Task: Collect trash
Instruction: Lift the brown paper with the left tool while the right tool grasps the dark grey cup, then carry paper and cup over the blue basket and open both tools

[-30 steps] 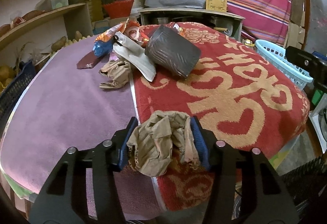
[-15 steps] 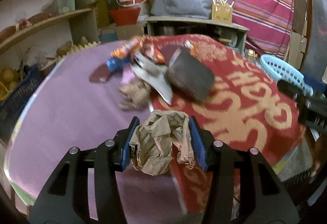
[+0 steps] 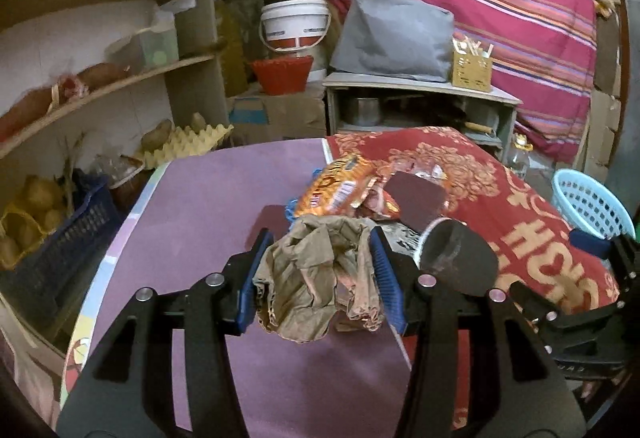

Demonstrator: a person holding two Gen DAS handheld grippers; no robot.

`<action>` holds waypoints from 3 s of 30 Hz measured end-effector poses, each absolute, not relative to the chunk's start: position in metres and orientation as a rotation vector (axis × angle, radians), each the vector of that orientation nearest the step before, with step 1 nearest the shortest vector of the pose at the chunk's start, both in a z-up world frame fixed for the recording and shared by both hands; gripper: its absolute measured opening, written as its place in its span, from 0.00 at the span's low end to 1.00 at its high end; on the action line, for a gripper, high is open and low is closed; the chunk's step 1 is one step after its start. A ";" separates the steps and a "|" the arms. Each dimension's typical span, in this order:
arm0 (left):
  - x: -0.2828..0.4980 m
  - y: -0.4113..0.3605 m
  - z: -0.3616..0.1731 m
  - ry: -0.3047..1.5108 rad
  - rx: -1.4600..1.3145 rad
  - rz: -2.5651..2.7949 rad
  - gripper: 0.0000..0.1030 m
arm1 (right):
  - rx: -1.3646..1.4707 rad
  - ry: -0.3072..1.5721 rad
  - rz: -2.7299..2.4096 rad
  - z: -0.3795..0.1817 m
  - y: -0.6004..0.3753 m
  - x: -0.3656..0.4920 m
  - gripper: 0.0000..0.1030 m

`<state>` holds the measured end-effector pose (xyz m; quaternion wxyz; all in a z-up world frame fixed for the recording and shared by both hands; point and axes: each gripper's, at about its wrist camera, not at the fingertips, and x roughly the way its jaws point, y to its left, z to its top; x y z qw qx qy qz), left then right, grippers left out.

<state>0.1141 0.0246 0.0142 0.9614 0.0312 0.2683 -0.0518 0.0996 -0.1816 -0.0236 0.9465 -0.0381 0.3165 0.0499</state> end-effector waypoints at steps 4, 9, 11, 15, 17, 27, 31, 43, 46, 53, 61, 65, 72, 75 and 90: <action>0.121 0.038 0.004 0.570 0.036 -0.081 0.47 | -0.111 0.684 0.134 -0.030 -0.166 0.116 0.96; 0.125 0.051 0.001 0.579 0.012 -0.050 0.47 | -0.164 0.751 0.149 -0.042 -0.149 0.134 0.96; 0.126 0.054 0.000 0.579 0.007 -0.043 0.47 | -0.182 0.772 0.150 -0.045 -0.147 0.142 0.96; 0.129 0.058 -0.002 0.587 0.001 -0.029 0.47 | -0.206 0.782 0.150 -0.047 -0.144 0.154 0.96; 0.131 0.058 -0.004 0.592 0.004 -0.022 0.47 | -0.221 0.778 0.154 -0.046 -0.143 0.157 0.96; 0.137 0.057 -0.008 0.606 0.009 -0.002 0.47 | -0.134 0.815 0.295 -0.046 -0.150 0.169 0.83; 0.136 0.050 -0.007 0.600 0.021 -0.001 0.47 | -0.115 0.780 0.301 -0.036 -0.158 0.162 0.82; 0.116 -0.003 0.015 0.534 0.049 -0.065 0.47 | -0.010 0.634 0.194 0.016 -0.235 0.105 0.82; 0.114 -0.024 0.023 0.515 0.052 -0.106 0.47 | 0.015 0.596 0.141 0.029 -0.267 0.090 0.82; 0.110 -0.086 0.037 0.472 0.084 -0.208 0.47 | 0.062 0.545 -0.011 0.044 -0.343 0.062 0.82; 0.102 -0.169 0.052 0.449 0.123 -0.348 0.47 | 0.140 0.500 -0.151 0.055 -0.424 0.033 0.82; 0.109 -0.204 0.053 0.459 0.107 -0.418 0.47 | 0.141 0.485 -0.215 0.055 -0.450 0.030 0.82; 0.139 -0.271 0.047 0.501 0.098 -0.521 0.47 | 0.142 0.480 -0.316 0.055 -0.481 0.025 0.82; 0.142 -0.296 0.050 0.486 0.095 -0.566 0.47 | 0.140 0.482 -0.346 0.058 -0.495 0.022 0.82; 0.157 -0.358 0.014 0.543 0.179 -0.609 0.48 | 0.162 0.516 -0.353 0.028 -0.523 0.046 0.82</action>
